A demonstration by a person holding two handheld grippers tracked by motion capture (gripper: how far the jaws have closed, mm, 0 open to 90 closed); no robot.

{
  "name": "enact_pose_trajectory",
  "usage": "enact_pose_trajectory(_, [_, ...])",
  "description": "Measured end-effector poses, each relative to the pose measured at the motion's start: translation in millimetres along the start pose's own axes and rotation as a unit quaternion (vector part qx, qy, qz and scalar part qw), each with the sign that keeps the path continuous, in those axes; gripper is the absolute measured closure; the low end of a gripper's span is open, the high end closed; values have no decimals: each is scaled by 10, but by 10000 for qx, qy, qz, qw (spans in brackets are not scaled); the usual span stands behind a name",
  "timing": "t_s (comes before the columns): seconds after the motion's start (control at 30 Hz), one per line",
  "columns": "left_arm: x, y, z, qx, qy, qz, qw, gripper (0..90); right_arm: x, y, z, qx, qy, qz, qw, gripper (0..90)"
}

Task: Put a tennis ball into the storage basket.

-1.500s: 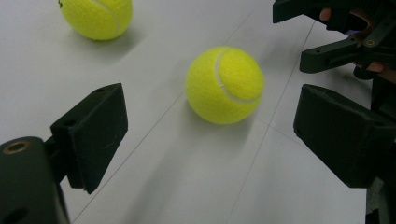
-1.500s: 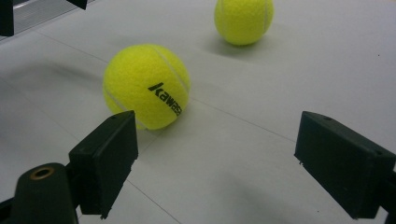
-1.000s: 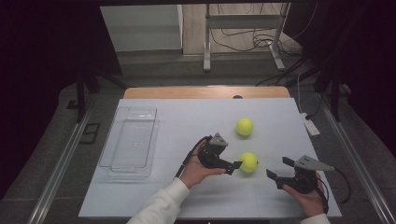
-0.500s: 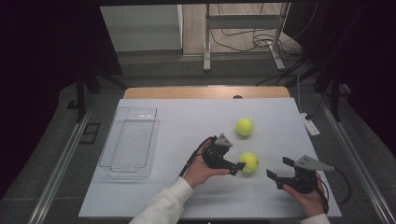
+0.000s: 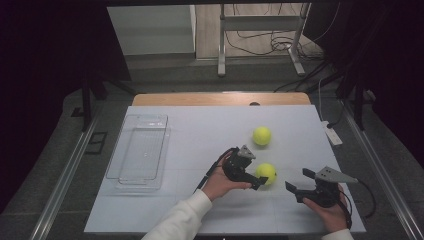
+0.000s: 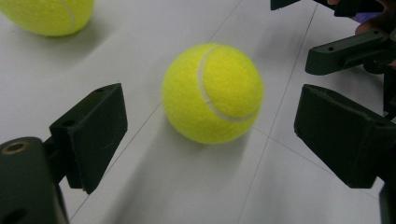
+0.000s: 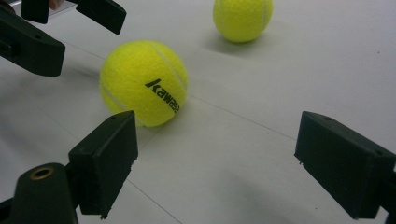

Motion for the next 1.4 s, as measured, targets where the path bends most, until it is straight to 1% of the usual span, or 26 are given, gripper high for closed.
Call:
enact_pose_trajectory(0.37, [22, 1, 113, -92, -94, -12, 9999, 100, 0, 4, -2, -15, -2, 9, 10000, 138])
enact_pose_trajectory(0.53, [32, 2, 149, -55, -153, 30, 9999, 93, 0, 5, -3, -8, 17, 9, 10000, 139])
enact_pose_trajectory(0.6, [40, 4, 166, -45, -161, 14, 9999, 91, 1, 4, -5, -11, 20, 11, 10000, 139])
enact_pose_trajectory(0.9, [66, 14, 233, -88, -217, 58, 9997, 91, -1, 9, -6, -18, 20, 24, 10000, 139])
enact_pose_trajectory(1.13, [72, 14, 275, -99, -252, 47, 9996, 93, 0, 11, -9, -32, 22, 26, 10000, 139])
enact_pose_trajectory(1.27, [74, 16, 321, -91, -352, 120, 9993, 94, 2, 11, -13, -41, 41, 34, 10000, 140])
enact_pose_trajectory(1.4, [77, 12, 346, -84, -364, 103, 9992, 95, 1, 12, -12, -42, 35, 36, 10000, 140])
Point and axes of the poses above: each handheld gripper's, and its own axes: z roughly forward along the jaws, x roughly out of its top, y roughly to its right, the point moved 1 cm from there along z, roughly forward along the jaws, and after that the axes turned 11 degrees about z, right-handed, at the moved point
